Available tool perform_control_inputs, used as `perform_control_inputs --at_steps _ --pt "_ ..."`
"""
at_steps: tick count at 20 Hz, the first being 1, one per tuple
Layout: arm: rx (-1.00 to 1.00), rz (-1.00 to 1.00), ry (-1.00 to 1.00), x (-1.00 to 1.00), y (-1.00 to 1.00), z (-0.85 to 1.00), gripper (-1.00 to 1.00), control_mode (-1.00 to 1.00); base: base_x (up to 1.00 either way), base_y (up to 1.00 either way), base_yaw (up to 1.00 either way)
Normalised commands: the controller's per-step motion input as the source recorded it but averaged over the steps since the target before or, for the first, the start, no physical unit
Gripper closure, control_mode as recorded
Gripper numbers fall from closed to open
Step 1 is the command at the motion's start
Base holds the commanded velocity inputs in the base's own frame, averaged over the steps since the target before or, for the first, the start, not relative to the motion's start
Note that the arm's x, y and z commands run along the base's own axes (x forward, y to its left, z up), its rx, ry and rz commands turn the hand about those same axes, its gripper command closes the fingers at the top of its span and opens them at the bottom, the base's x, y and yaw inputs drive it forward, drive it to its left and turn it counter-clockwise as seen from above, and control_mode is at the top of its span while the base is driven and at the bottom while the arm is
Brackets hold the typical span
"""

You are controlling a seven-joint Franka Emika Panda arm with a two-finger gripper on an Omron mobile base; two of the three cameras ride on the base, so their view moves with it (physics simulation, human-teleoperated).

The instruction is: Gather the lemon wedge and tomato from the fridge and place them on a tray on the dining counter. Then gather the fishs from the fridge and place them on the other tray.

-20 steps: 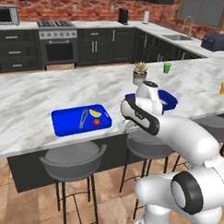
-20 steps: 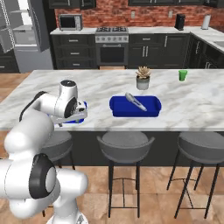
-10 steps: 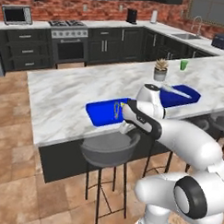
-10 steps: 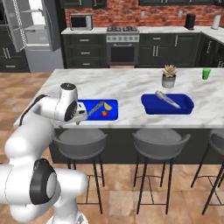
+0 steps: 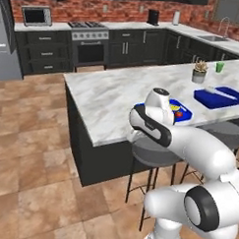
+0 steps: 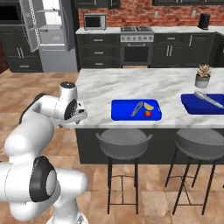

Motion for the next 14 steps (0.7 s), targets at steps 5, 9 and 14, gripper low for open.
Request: perform_control_inputs --at_steps 5,9,14 --pt "0.0 0.0 0.0 0.0 0.0 0.0 -1.0 1.0 0.0 0.89 0.0" --pt "0.0 0.0 0.0 0.0 0.0 0.0 -1.0 1.0 0.0 0.78 0.0" --pt "0.0 0.0 0.0 0.0 0.0 0.0 -1.0 1.0 0.12 0.75 0.0"
